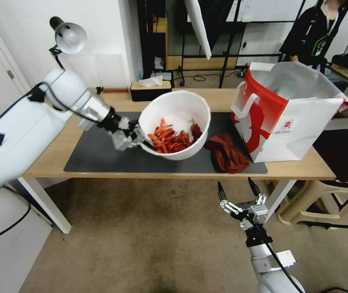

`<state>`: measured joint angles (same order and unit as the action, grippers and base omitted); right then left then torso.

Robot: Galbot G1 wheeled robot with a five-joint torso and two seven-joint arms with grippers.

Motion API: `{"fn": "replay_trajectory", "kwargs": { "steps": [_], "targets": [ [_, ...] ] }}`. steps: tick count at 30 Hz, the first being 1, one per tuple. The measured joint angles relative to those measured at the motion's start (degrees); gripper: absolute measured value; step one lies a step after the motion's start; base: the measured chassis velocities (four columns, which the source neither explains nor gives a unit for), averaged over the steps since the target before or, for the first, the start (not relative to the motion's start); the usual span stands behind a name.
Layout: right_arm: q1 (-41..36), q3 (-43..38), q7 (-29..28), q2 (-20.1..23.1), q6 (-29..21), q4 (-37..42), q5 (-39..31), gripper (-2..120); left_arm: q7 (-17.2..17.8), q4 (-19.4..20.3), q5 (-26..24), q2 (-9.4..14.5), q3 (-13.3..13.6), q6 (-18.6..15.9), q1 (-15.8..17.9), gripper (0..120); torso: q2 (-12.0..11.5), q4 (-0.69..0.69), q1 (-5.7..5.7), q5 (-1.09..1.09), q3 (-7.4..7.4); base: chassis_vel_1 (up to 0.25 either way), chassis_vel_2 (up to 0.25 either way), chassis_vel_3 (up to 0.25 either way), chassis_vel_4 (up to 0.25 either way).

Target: Sweep shrimp from table into container with towel, then put container into takeout bag.

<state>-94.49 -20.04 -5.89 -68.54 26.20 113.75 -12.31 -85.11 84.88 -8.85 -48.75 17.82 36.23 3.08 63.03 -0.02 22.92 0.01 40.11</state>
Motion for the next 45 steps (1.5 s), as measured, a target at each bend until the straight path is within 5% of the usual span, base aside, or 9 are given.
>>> {"fn": "replay_trajectory", "kwargs": {
  "steps": [6,12,20,26,45],
  "targets": [
    [-0.9,-0.5,0.0,-0.4,0.3,0.2,0.4,100,1.0,-4.7,1.3,-5.3,3.0,-1.5,5.3,0,0.0,0.0,0.0,0.0,0.0,0.0,0.0,0.0,0.0],
    [-0.8,-0.4,0.0,-0.8,0.4,0.2,0.6,100,1.1,-8.1,2.2,-9.9,3.4,-2.1,7.1,0,0.0,0.01,0.0,0.01,0.0,0.0,0.0,0.0,0.0],
    [-0.8,-0.3,0.0,-0.8,0.5,0.1,0.4,100,1.4,-10.6,2.9,-12.7,1.5,-2.1,5.9,0,0.0,0.03,0.0,-0.03,0.01,0.0,0.0,0.0,0.0],
    [0.0,0.2,0.0,-0.8,0.5,-0.4,0.0,100,1.7,-16.5,3.9,-17.6,-2.0,-2.2,7.8,0,0.0,0.01,0.0,0.01,0.01,0.0,0.0,0.0,0.0],
    [1.4,0.6,0.1,0.8,0.6,-0.9,-1.6,100,4.4,-25.1,4.1,-25.8,2.1,-2.8,15.0,0,0.0,0.01,-0.01,0.0,0.0,0.0,0.0,0.0,0.0]
  ]
}}
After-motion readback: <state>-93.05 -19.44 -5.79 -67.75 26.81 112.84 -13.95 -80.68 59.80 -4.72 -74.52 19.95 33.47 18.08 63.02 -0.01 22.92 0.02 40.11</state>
